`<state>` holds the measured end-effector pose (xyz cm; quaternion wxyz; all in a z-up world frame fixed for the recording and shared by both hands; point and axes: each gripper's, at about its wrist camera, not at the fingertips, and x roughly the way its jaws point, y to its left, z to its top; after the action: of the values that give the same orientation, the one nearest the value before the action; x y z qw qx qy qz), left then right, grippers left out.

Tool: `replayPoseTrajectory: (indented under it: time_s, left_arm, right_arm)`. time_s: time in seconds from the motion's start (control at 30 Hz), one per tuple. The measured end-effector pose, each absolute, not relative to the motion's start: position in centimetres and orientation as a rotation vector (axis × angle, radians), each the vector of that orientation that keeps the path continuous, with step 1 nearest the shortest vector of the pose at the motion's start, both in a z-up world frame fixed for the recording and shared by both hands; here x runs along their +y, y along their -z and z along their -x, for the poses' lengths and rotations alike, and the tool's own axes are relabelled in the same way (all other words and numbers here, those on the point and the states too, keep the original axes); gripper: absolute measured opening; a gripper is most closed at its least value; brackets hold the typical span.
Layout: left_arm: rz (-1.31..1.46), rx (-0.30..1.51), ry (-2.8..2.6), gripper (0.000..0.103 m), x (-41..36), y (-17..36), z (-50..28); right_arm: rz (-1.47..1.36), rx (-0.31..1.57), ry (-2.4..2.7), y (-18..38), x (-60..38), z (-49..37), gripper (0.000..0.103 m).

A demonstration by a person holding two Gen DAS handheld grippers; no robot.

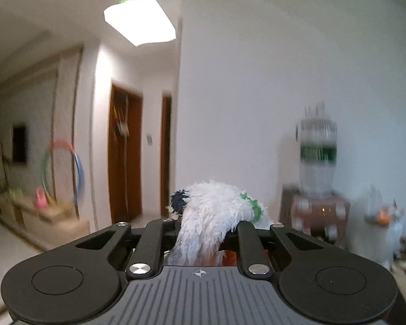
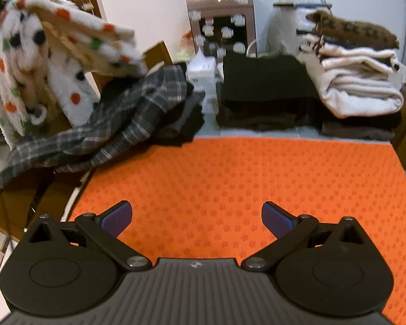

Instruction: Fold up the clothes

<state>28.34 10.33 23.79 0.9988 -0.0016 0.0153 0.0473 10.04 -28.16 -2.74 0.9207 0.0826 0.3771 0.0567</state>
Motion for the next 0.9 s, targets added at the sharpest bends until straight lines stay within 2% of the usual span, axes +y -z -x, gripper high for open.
replayPoseTrajectory:
  time_s: [0.2,0.4,0.63,0.9]
  left_arm:
    - [0.018,-0.145,-0.030,0.018,8.6,-32.8,-22.3]
    - [-0.004,-0.180,0.130,0.019,3.7,-37.4,-15.3]
    - [-0.004,-0.031,0.352,0.019,-5.0,-34.5,-10.5]
    - [-0.063,0.223,0.533,0.021,-20.0,-24.3,-9.4]
  right_arm:
    - [-0.177,0.681,-0.140,-0.2,-29.1,-7.5,0.102]
    - [-0.153,0.616,-0.186,-2.8,-30.5,-5.3,0.102]
    - [-0.174,0.573,-0.213,-4.6,-34.8,-3.3,0.102]
    - [-0.202,0.611,-0.133,-3.1,-44.0,0.4,0.102]
